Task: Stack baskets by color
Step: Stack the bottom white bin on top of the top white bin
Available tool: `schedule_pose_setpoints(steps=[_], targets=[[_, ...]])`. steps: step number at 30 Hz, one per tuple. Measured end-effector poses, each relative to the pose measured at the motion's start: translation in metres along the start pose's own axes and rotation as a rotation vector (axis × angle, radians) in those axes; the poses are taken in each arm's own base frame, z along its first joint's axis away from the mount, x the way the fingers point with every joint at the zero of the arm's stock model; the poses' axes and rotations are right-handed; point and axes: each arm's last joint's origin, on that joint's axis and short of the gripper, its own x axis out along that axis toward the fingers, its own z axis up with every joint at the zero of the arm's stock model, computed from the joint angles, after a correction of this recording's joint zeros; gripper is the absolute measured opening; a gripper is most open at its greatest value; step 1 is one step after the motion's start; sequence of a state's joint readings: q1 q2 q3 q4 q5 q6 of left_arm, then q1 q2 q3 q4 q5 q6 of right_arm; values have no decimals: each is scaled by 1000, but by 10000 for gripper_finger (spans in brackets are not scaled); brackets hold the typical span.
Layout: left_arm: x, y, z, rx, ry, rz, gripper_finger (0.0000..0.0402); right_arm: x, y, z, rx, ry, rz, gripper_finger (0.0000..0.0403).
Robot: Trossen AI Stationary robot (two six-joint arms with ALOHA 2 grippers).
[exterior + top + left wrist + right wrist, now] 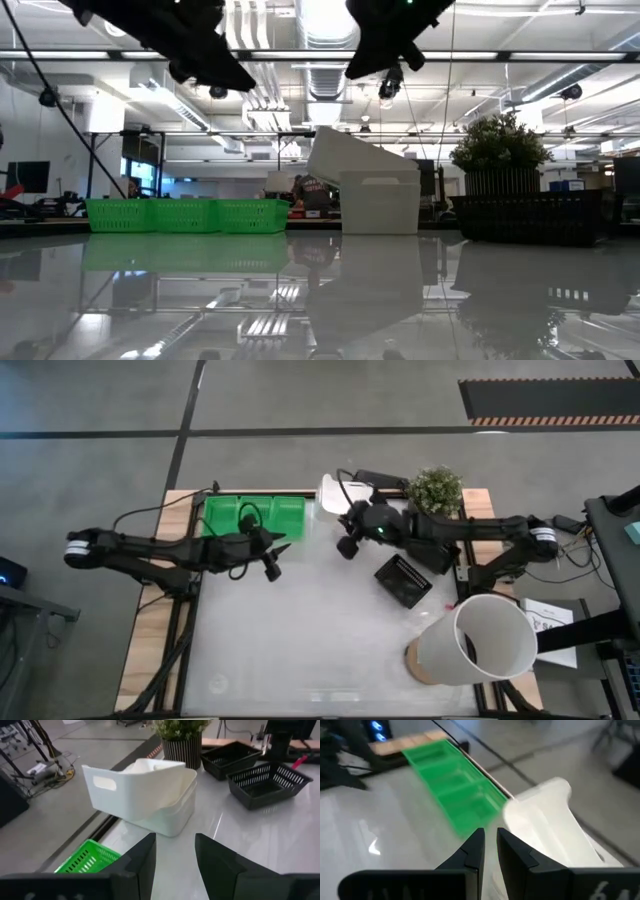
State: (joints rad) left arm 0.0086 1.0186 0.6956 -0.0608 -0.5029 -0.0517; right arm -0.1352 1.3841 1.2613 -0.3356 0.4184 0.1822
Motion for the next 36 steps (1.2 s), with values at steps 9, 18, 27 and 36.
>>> schedule_pose_setpoints(steps=[9,18,27,36], targets=[[-23,11,0,-34,-79,-11,121,27,-22,33,85,237,-134,65],[-37,12,-19,-28,-88,-73,121,68,-48,66,276,270,-105,167],[-45,13,-21,-28,-97,-137,121,105,-58,81,355,328,-62,225],[-44,13,-23,-19,-82,-145,121,135,-67,76,365,395,-109,233]])
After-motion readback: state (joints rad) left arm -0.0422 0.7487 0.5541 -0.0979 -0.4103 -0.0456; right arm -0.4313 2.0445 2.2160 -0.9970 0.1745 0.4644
